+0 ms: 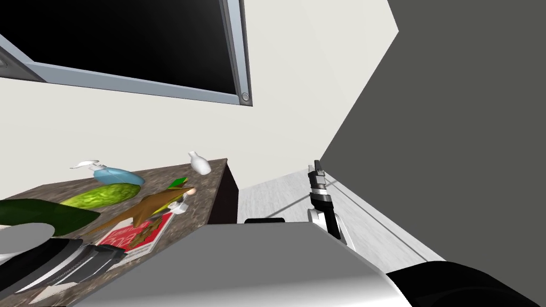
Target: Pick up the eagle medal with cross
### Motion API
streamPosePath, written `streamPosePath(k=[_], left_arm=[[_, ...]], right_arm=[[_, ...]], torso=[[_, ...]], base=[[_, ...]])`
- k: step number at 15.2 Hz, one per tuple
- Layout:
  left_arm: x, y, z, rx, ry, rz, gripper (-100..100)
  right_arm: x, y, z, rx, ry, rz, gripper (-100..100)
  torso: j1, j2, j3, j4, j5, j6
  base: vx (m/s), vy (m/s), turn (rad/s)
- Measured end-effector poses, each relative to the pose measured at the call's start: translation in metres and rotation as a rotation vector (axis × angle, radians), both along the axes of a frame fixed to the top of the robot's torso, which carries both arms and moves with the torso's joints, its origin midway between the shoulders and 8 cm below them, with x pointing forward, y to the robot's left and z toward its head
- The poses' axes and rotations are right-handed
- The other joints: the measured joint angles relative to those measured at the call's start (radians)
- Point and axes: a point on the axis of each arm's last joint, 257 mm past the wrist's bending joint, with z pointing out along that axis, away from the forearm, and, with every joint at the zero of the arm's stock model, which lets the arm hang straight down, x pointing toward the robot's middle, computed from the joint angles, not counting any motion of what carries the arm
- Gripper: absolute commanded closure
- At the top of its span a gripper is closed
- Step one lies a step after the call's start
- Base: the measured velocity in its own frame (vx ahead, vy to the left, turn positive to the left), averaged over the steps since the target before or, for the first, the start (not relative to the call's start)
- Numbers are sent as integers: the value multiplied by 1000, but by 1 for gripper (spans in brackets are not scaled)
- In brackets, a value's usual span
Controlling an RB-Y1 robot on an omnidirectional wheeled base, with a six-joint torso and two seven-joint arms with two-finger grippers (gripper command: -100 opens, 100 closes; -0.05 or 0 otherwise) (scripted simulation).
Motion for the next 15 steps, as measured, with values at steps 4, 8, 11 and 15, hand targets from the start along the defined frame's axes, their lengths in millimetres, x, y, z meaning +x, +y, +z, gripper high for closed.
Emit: streamPosePath(k=[4, 8, 11, 15], left_arm=[[0, 13, 3, 31, -16, 68, -100], [-8, 22, 5, 46, -26, 164, -100], [-14, 27, 5, 48, -30, 230, -100], [-24, 32, 5, 43, -33, 323, -100]], right_arm=[[0, 0, 0, 0, 0, 0, 0], [0, 0, 0, 0, 0, 0, 0], [0, 0, 0, 0, 0, 0, 0], [0, 0, 0, 0, 0, 0, 0]], torso=[[-4, 1, 1, 0, -1, 0], [-4, -3, -2, -1, -1, 0], [-3, -5, -3, -1, -1, 0], [-3, -7, -4, -2, -1, 0]], base=[[-19, -53, 75], [42, -50, 89], [66, -43, 84], [90, -46, 88]])
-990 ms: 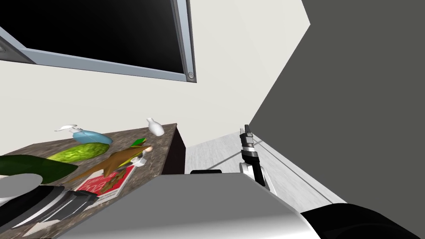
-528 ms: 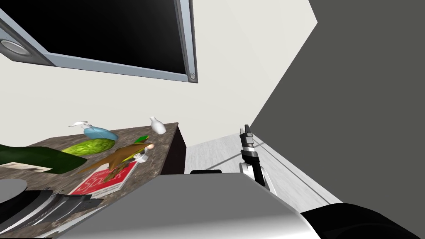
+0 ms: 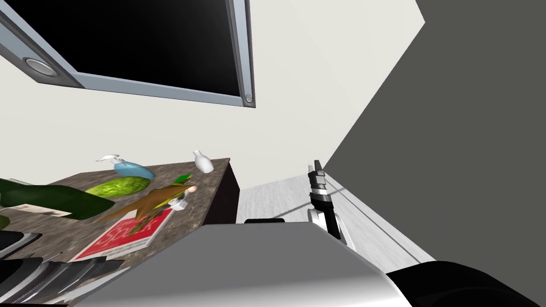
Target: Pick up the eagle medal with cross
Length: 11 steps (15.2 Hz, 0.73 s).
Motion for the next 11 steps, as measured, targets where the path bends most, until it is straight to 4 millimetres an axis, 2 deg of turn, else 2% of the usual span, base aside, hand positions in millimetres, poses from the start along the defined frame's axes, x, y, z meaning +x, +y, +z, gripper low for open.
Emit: streamPosePath(k=[6, 11], left_arm=[[-21, 6, -1, -19, -9, 161, -100], [-39, 8, -1, -42, -19, 304, -100]], right_arm=[[0, 0, 0, 0, 0, 0, 0], [0, 0, 0, 0, 0, 0, 0]], torso=[[-1, -4, -2, -1, 0, 0], [0, -6, -3, -1, 0, 0]], base=[[135, -46, 99], [171, -48, 123]])
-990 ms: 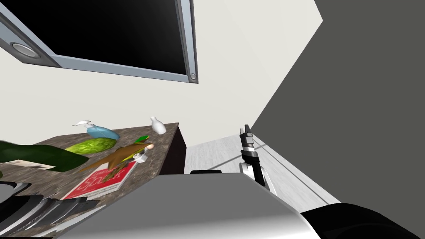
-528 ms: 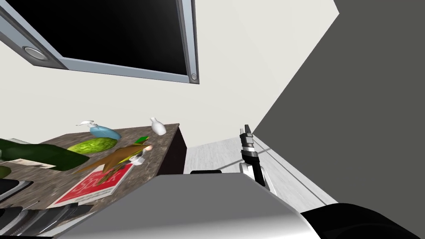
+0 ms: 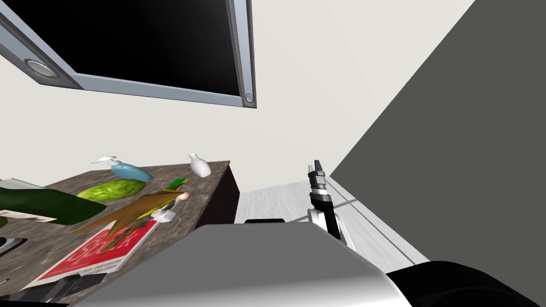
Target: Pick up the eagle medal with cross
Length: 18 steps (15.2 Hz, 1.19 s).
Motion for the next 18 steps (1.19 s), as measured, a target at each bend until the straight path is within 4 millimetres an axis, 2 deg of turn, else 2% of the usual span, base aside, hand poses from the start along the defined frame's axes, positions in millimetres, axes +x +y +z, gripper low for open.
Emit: streamPosePath(k=[9, 14, 18], left_arm=[[-43, -4, -2, -68, -17, 282, -100], [-71, -17, -1, -140, -10, 431, -100], [-90, -34, 1, -215, 17, 507, -100]], right_arm=[[0, 0, 0, 0, 0, 0, 0], [0, 0, 0, 0, 0, 0, 0], [0, 0, 0, 0, 0, 0, 0]], torso=[[4, -3, -2, -1, 1, 0], [11, -5, -3, -1, 2, 1], [12, 1, 0, 0, 3, 1]], base=[[203, -26, 117], [222, 69, 117], [136, 72, 58]])
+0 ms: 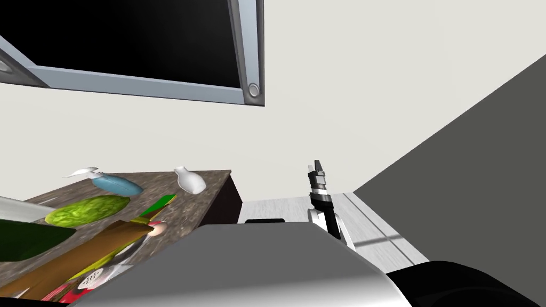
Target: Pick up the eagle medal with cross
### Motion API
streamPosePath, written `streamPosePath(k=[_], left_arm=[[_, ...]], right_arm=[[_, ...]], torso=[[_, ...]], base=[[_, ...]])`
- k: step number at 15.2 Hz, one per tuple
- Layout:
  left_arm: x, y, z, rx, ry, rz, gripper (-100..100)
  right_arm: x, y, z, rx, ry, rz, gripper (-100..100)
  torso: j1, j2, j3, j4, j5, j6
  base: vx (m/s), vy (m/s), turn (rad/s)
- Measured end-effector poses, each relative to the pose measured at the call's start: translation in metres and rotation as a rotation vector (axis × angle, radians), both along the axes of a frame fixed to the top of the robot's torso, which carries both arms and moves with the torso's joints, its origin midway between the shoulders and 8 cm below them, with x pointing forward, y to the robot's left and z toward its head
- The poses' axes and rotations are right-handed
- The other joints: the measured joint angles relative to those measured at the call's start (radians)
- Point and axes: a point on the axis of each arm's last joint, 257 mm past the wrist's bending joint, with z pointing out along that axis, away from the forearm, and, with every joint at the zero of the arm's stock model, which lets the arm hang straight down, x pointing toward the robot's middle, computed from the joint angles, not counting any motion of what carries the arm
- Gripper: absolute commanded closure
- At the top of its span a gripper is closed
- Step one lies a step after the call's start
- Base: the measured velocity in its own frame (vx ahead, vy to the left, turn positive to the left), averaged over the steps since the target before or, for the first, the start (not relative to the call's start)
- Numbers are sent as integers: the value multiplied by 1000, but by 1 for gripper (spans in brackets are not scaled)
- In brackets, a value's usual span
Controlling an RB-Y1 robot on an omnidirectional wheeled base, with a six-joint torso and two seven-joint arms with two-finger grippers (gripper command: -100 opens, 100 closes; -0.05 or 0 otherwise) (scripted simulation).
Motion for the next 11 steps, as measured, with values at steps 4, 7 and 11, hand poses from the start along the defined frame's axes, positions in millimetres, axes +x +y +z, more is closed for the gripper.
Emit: streamPosePath(k=[4, 7, 11], left_arm=[[-11, -16, 4, -64, 13, 27, -100], [-10, -17, -3, -66, 10, 26, -100], [-10, -16, -2, -62, 9, 25, 100]], right_arm=[[0, 0, 0, 0, 0, 0, 0], [0, 0, 0, 0, 0, 0, 0], [0, 0, 0, 0, 0, 0, 0]], torso=[[-2, 5, 3, 1, 0, 0], [-7, 10, 6, 2, -1, 0], [-4, 12, 7, 3, -1, 0]], base=[[66, 38, 29], [-2, -38, 33], [-3, 7, -18]])
